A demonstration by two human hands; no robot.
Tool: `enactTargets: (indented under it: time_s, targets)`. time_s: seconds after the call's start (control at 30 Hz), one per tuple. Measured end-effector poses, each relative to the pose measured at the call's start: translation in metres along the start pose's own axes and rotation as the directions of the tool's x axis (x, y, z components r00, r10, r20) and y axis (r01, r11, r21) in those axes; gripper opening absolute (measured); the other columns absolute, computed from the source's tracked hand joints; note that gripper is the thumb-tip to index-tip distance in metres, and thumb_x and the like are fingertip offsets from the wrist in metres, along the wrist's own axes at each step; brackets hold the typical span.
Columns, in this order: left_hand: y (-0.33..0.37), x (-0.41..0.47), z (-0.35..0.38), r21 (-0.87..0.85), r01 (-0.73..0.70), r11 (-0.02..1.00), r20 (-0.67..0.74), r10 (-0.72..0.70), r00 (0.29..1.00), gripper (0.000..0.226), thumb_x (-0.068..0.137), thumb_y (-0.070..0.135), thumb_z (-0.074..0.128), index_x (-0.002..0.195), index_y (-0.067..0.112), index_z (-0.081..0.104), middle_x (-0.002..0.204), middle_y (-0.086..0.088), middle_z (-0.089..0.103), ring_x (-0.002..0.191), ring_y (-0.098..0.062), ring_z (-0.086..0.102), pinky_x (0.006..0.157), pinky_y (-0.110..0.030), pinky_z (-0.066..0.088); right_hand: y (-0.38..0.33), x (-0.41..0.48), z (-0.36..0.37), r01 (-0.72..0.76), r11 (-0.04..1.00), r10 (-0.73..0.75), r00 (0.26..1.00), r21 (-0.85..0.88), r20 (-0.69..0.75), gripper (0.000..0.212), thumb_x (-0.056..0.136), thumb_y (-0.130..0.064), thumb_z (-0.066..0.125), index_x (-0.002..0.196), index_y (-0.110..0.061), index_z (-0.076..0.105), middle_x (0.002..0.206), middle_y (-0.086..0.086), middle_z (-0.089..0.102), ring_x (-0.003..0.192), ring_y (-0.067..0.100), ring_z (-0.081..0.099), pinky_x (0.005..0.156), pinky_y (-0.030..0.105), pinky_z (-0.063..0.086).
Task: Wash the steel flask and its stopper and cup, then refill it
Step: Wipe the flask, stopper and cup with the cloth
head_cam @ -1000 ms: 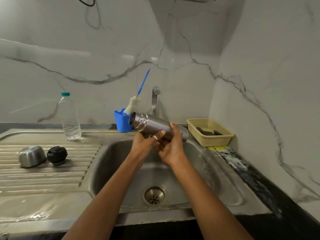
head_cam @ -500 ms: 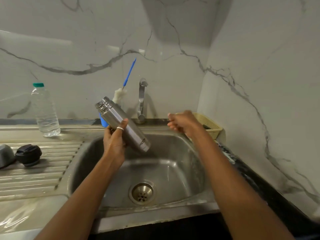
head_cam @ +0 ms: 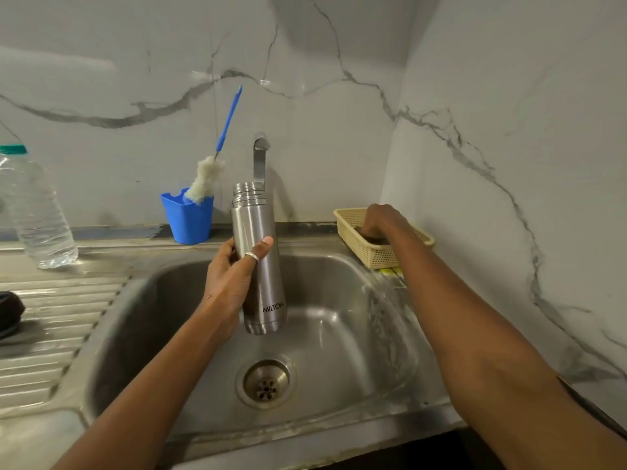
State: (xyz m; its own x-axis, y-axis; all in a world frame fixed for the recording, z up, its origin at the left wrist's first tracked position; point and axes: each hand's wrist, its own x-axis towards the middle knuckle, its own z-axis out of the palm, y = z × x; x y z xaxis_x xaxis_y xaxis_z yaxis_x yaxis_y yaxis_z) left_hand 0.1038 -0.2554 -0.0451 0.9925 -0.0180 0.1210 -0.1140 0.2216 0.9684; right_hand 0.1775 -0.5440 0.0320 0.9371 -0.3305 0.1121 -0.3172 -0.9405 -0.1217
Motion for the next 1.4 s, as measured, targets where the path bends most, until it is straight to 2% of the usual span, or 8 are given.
enactTargets:
  time_s: [0.13, 0.33, 0.5, 0.63, 0.83, 1.03, 1.2, 1.4]
  targets:
    - [0.003, -0.002, 0.001, 0.007, 0.001, 1.0, -0.016, -0.001, 1.0, 0.054, 0.086, 0.044, 0.076, 0.134, 0.03, 0.056, 0.114, 0.001, 0.07, 0.104, -0.02, 0.068, 0.088, -0.043, 0.056, 0.003, 0.002, 0.007, 0.013, 0.999, -0.011, 0.999, -0.039, 0.046, 0.041, 0.1, -0.036, 0.058, 0.126, -0.005, 0.063, 0.125, 0.012, 0.066, 0.096, 0.028, 0.063, 0.075, 0.036, 0.049]
    - [0.004, -0.003, 0.0, 0.018, 0.005, 1.0, -0.023, -0.005, 1.0, 0.059, 0.087, 0.045, 0.074, 0.139, 0.029, 0.052, 0.116, 0.0, 0.067, 0.105, -0.021, 0.067, 0.09, -0.046, 0.055, 0.001, 0.002, 0.013, 0.028, 0.999, -0.029, 0.998, -0.029, -0.056, 0.014, 0.099, -0.026, 0.059, 0.096, -0.012, 0.06, 0.109, 0.01, 0.069, 0.082, 0.025, 0.059, 0.068, 0.035, 0.046]
    - [0.004, -0.003, 0.0, 0.003, 0.022, 1.0, -0.013, -0.022, 1.0, 0.06, 0.086, 0.047, 0.075, 0.139, 0.03, 0.052, 0.116, 0.0, 0.068, 0.106, -0.023, 0.068, 0.092, -0.048, 0.056, 0.009, -0.005, -0.012, -0.045, 0.93, 0.139, 0.962, 0.365, -0.236, 0.015, 0.095, -0.019, 0.063, 0.094, -0.007, 0.054, 0.088, 0.007, 0.057, 0.084, 0.025, 0.057, 0.067, 0.032, 0.046]
    - [0.01, -0.007, 0.001, -0.035, 0.037, 0.999, -0.017, -0.037, 0.999, 0.055, 0.087, 0.045, 0.075, 0.135, 0.03, 0.054, 0.115, -0.001, 0.069, 0.105, -0.023, 0.068, 0.092, -0.047, 0.056, 0.017, -0.016, -0.054, 0.04, 0.67, 0.246, 0.93, 0.741, -0.273, 0.02, 0.094, -0.017, 0.058, 0.076, -0.01, 0.054, 0.075, 0.009, 0.06, 0.072, 0.025, 0.061, 0.057, 0.025, 0.042]
    - [0.012, -0.011, -0.003, -0.059, 0.065, 0.996, -0.021, -0.067, 0.998, 0.06, 0.086, 0.049, 0.075, 0.138, 0.027, 0.054, 0.116, -0.005, 0.069, 0.105, -0.026, 0.069, 0.094, -0.051, 0.056, -0.005, -0.058, -0.083, 0.225, -0.001, 0.238, 0.946, 0.974, -0.218, 0.027, 0.098, -0.023, 0.045, 0.095, -0.014, 0.07, 0.105, 0.014, 0.075, 0.104, 0.034, 0.07, 0.086, 0.051, 0.059]
    - [0.019, -0.016, -0.008, -0.095, 0.106, 0.99, -0.032, -0.109, 0.994, 0.054, 0.087, 0.05, 0.074, 0.132, 0.026, 0.056, 0.114, -0.006, 0.07, 0.1, -0.024, 0.07, 0.082, -0.043, 0.059, -0.052, -0.096, -0.027, -0.133, -0.366, 0.143, 0.97, 0.921, 0.196, 0.039, 0.106, -0.02, 0.034, 0.099, 0.0, 0.067, 0.086, 0.02, 0.073, 0.082, 0.033, 0.069, 0.072, 0.039, 0.059]
    - [0.022, -0.021, -0.01, -0.08, 0.147, 0.986, -0.051, -0.152, 0.987, 0.055, 0.089, 0.051, 0.072, 0.132, 0.022, 0.055, 0.11, -0.007, 0.07, 0.095, -0.025, 0.071, 0.072, -0.038, 0.058, -0.082, -0.125, 0.029, -0.451, -0.013, 0.083, 0.889, 0.892, 0.451, 0.036, 0.103, -0.008, 0.035, 0.111, 0.003, 0.068, 0.105, 0.024, 0.072, 0.093, 0.037, 0.07, 0.092, 0.057, 0.056]
    - [0.019, -0.019, -0.01, -0.07, 0.172, 0.983, -0.061, -0.177, 0.982, 0.059, 0.084, 0.057, 0.075, 0.129, 0.023, 0.057, 0.111, -0.007, 0.072, 0.097, -0.025, 0.072, 0.084, -0.044, 0.06, -0.077, -0.138, 0.038, -0.251, 0.768, 0.19, 0.968, 0.589, 0.165, 0.012, 0.097, -0.008, 0.049, 0.101, -0.006, 0.059, 0.101, 0.011, 0.06, 0.1, 0.03, 0.061, 0.083, 0.038, 0.049]
